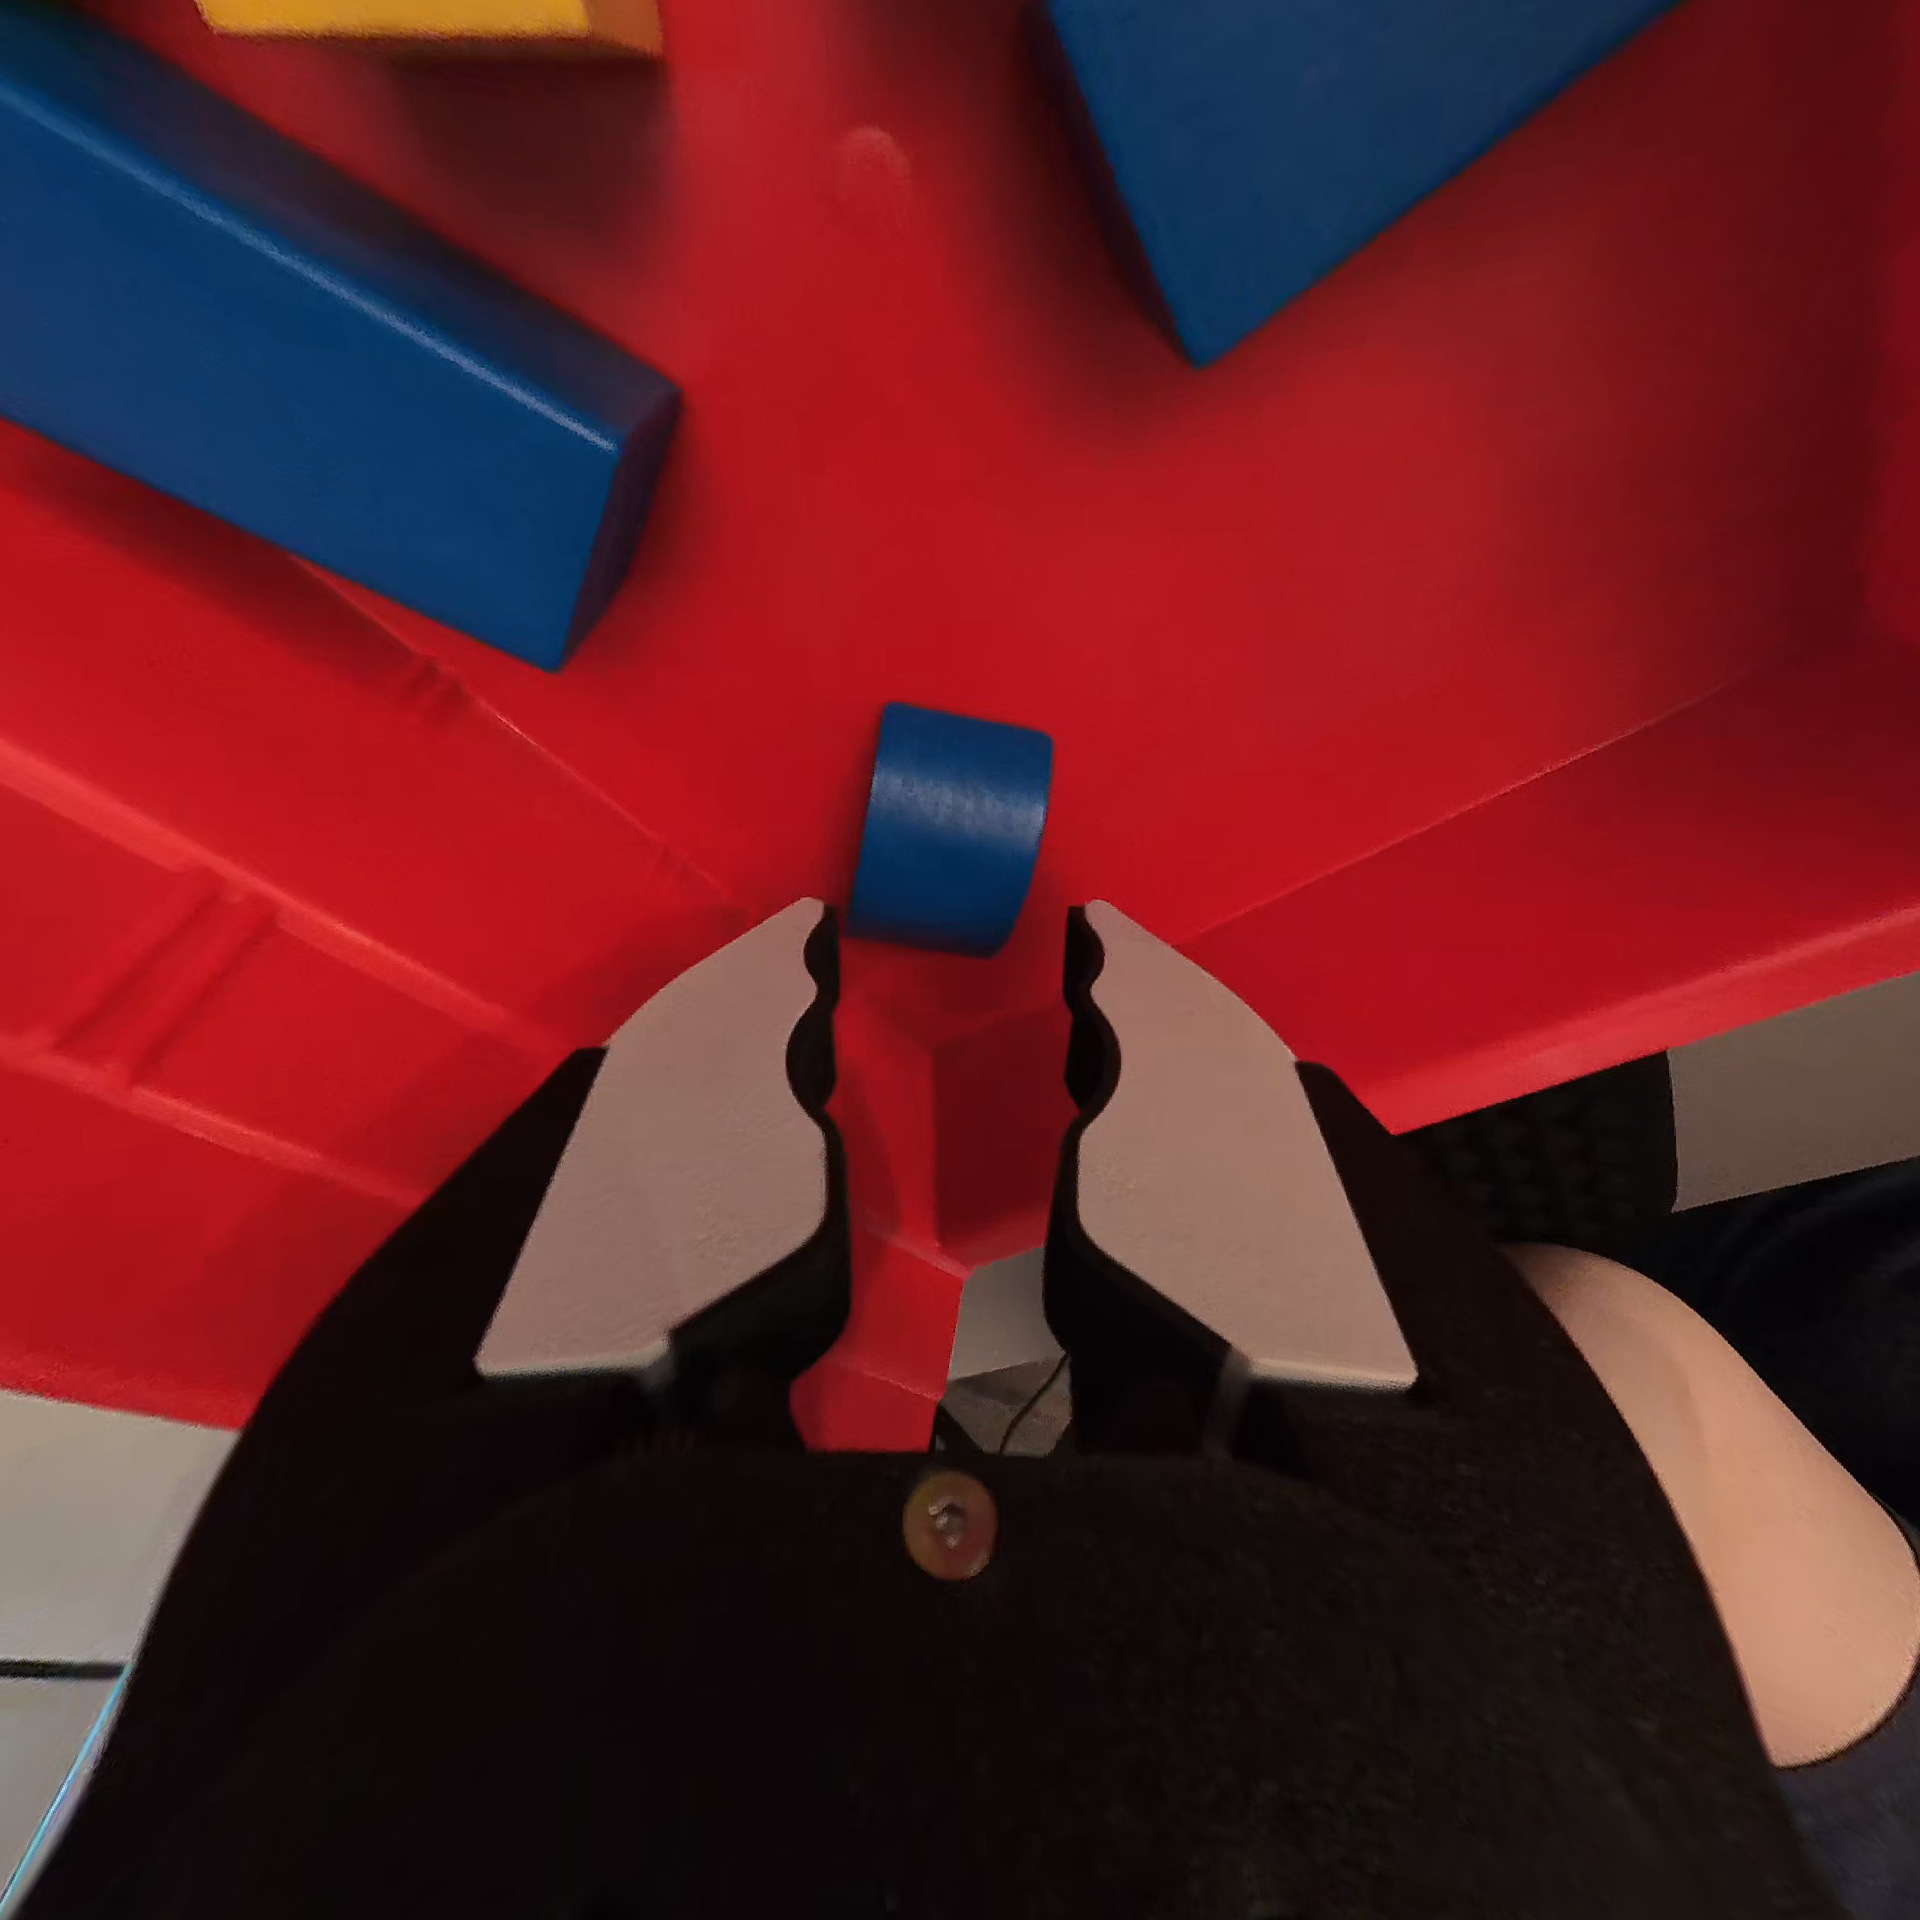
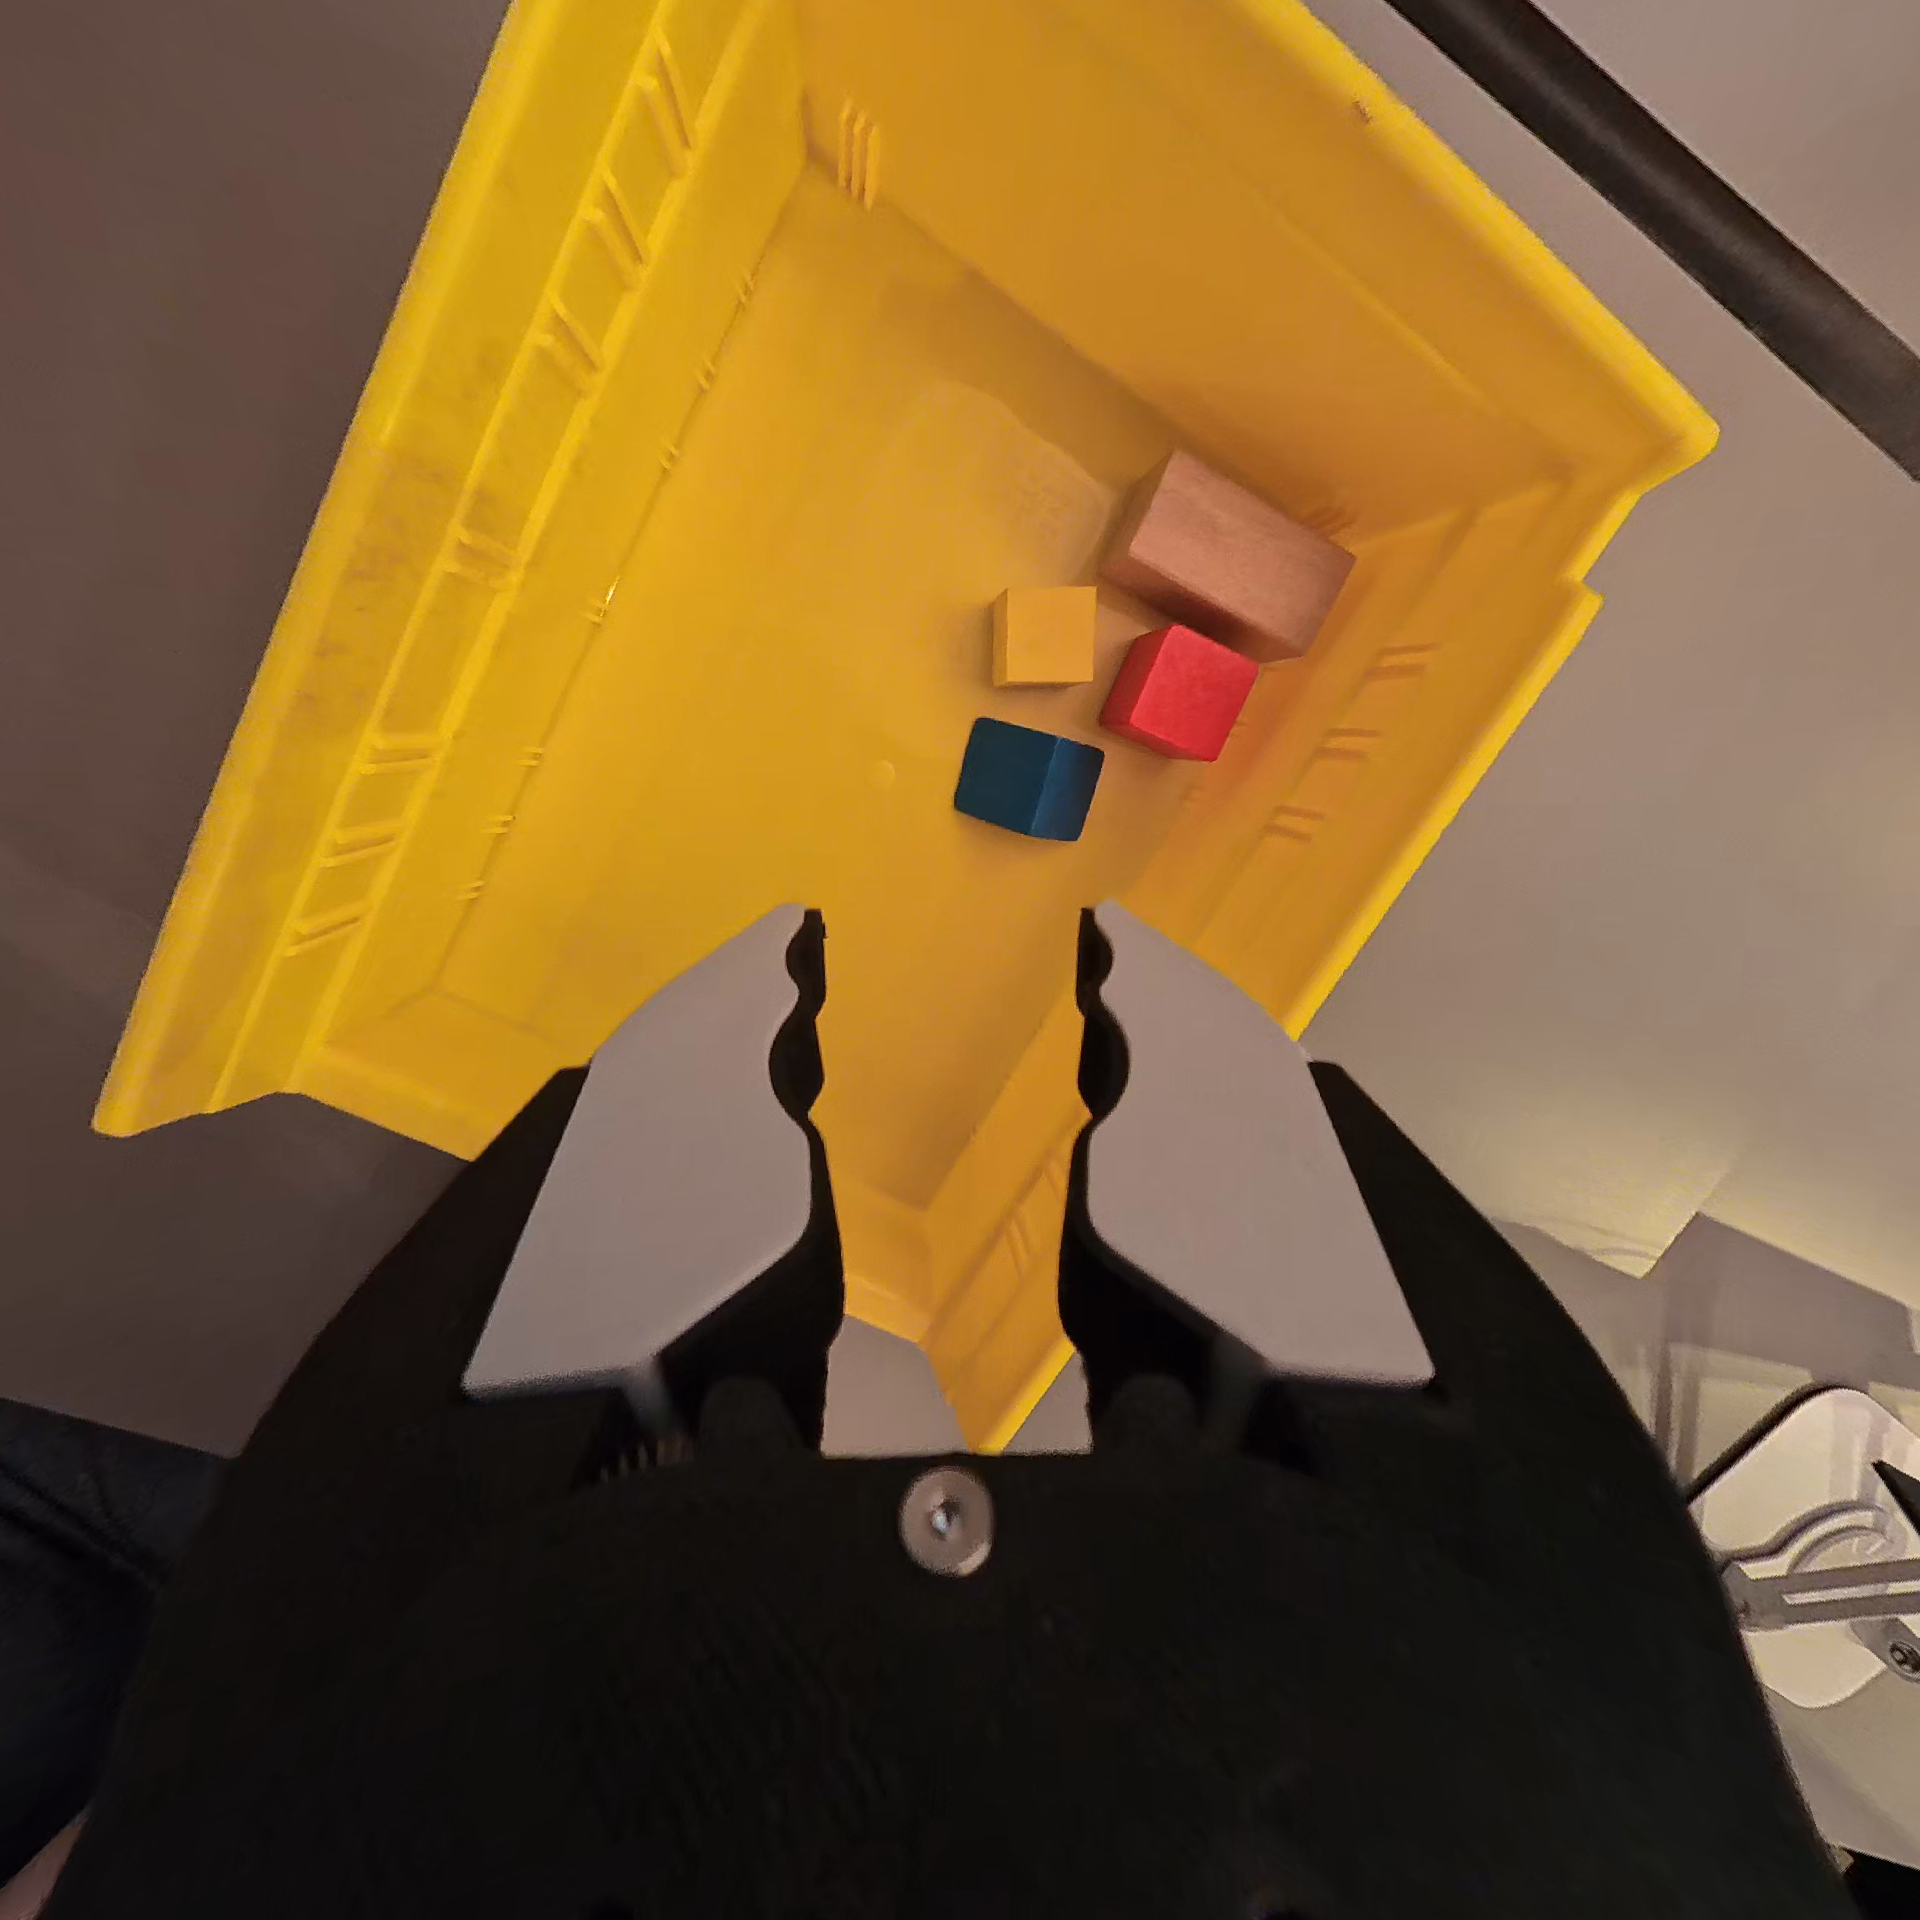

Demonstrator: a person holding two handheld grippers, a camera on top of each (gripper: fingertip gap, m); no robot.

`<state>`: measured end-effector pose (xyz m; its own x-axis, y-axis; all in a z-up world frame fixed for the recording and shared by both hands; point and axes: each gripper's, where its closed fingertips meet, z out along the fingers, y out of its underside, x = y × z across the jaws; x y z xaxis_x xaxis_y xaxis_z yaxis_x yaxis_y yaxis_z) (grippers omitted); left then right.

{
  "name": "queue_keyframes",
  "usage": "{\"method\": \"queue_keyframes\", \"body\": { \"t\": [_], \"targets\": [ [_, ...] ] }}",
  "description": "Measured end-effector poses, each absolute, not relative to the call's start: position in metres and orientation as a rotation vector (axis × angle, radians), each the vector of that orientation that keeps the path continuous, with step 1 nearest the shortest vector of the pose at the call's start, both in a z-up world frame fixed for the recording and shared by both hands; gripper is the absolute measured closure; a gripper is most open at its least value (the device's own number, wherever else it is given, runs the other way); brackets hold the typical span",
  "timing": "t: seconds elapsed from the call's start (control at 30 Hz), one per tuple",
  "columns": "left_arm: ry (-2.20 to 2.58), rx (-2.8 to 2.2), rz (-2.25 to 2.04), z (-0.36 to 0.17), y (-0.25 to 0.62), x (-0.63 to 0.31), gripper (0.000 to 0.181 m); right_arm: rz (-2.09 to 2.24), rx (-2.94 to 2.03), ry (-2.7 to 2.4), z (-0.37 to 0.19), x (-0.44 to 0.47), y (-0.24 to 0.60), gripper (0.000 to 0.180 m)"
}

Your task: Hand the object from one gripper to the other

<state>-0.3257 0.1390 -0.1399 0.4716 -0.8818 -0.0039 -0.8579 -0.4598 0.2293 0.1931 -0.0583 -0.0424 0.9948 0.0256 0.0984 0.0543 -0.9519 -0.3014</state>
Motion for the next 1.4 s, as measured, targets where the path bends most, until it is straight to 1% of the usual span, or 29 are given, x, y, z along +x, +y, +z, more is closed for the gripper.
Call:
{"method": "queue_keyframes", "body": {
  "t": [0.23, 0.3, 0.43, 0.57, 0.73, 0.83, 0.93, 1.0, 1.07, 1.2, 1.33, 1.4],
  "targets": [
    [-1.501, 2.462, -0.221, -0.149, 0.137, -0.331, 0.142, -0.131, -2.834, -0.052, -0.043, 0.195, -0.061, 0.132],
    [-1.519, 2.442, -0.254, -0.151, 0.138, -0.332, 0.147, -0.132, -2.836, -0.052, -0.043, 0.195, -0.062, 0.133],
    [-1.593, 2.441, -0.302, -0.144, 0.143, -0.331, 0.147, -0.142, -2.835, -0.043, -0.042, 0.197, -0.062, 0.133],
    [-1.766, 2.524, -0.236, -0.119, 0.147, -0.313, 0.147, -0.158, -2.806, -0.066, -0.036, 0.192, -0.059, 0.135],
    [-2.26, 2.576, 0.125, -0.065, 0.137, -0.254, 0.147, -0.078, -2.619, -0.261, -0.008, 0.156, -0.034, 0.137],
    [-2.583, 2.513, 0.333, -0.028, 0.119, -0.216, 0.147, 0.24, -2.344, -0.444, 0.027, 0.089, -0.009, 0.137],
    [-2.843, 2.449, 0.423, 0.004, 0.098, -0.182, 0.147, 0.665, -2.07, -0.457, 0.069, 0.019, 0.009, 0.138],
    [-2.952, 2.423, 0.478, 0.02, 0.084, -0.16, 0.148, 0.869, -1.962, -0.487, 0.081, -0.018, 0.014, 0.137],
    [-3.042, 2.4, 0.495, 0.029, 0.071, -0.138, 0.148, 0.959, -1.933, -0.505, 0.078, -0.041, 0.02, 0.136],
    [-3.158, 2.394, 0.445, 0.036, 0.058, -0.106, 0.148, 1.107, -1.898, -0.397, 0.069, -0.057, 0.036, 0.134],
    [-3.207, 2.383, 0.466, 0.037, 0.049, -0.088, 0.148, 1.326, -1.871, -0.351, 0.062, -0.071, 0.039, 0.141],
    [-3.226, 2.363, 0.448, 0.034, 0.047, -0.083, 0.148, 1.356, -1.884, -0.368, 0.057, -0.077, 0.039, 0.144]
  ]
}}
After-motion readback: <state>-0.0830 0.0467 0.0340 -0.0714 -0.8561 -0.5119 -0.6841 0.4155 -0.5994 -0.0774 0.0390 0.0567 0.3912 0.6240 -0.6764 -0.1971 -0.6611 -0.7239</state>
